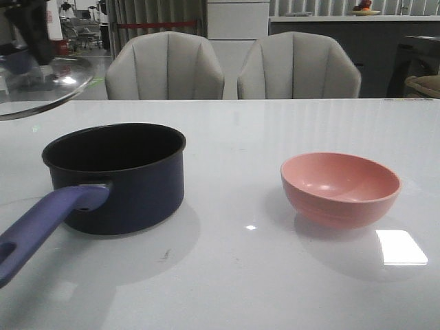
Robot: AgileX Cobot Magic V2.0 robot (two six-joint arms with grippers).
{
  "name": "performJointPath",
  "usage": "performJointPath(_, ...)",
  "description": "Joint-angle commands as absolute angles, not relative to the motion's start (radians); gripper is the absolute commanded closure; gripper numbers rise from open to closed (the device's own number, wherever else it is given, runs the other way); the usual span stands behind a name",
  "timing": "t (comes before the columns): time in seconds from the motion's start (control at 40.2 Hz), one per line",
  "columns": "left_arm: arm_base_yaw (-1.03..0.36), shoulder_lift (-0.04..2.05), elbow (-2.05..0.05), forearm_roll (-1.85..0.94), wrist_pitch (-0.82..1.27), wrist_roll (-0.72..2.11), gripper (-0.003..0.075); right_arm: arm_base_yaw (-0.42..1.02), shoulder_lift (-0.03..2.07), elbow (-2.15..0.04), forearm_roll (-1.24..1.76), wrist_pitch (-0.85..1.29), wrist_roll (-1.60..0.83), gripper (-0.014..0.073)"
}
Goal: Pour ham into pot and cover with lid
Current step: 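Lift the glass lid with the left gripper and move it over the pot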
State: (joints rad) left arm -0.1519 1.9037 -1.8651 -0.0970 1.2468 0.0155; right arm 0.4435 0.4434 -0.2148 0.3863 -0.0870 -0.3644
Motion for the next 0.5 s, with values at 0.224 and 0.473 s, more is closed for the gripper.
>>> performJointPath(0.224,-0.39,1.853,-1.895,-0.026,1.269,0.021,0.0444,0.445,0.448,-0.244,0.385,-0.159,-0.371,0.0446)
performJointPath(0.473,-0.438,1.85,-1.826,0.057,1.269,0.024,0.0444,0.445,0.448,-0.244,0.385,-0.159,-0.371,0.0446)
